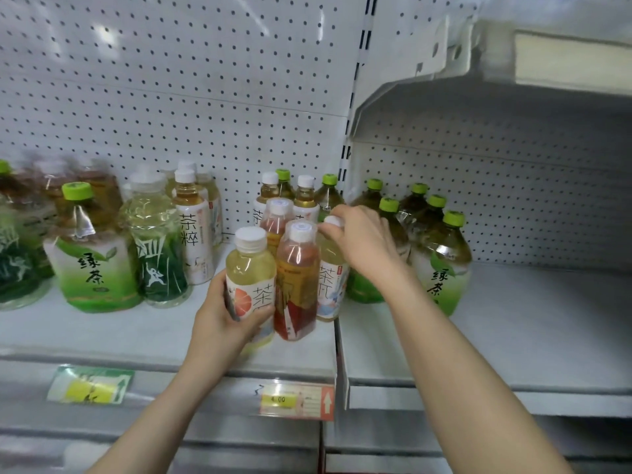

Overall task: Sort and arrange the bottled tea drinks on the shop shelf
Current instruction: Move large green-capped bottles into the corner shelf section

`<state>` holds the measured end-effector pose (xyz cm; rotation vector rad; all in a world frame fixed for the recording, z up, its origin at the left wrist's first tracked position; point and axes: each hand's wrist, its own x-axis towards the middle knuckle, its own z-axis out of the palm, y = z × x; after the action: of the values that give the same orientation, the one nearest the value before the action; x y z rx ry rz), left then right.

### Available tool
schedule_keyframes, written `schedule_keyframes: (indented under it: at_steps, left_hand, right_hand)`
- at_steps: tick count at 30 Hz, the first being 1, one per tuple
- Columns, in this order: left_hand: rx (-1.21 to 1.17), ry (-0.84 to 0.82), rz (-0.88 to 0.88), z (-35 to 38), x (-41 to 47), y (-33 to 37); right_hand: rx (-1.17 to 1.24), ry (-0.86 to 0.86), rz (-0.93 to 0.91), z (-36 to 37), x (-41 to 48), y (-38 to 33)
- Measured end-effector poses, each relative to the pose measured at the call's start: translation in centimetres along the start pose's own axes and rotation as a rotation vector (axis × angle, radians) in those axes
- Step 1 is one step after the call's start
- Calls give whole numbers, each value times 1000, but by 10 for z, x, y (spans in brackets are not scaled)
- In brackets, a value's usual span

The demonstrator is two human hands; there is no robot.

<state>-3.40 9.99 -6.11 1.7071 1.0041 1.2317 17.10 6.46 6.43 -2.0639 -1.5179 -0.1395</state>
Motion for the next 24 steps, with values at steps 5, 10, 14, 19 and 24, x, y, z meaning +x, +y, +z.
schedule_keyframes:
  at_steps: [5,10,14,19,24]
  left_hand:
    - [7,-8,17,-2,-1,2]
    - [41,-29,14,-5,-2,-3]
    - [41,-29,10,-5,-3,-7]
    - [43,-32,17,-4,-4,-7]
    - [40,-37,9,-5,-5,-5]
  right_hand:
    - [194,137,-36,1,-14,9]
    - [-229,370,80,30,-32,60]
    - [-343,284,159,59,-15,78]
    - [-484,276,235,72,23,84]
    - [-412,266,195,64,20,81]
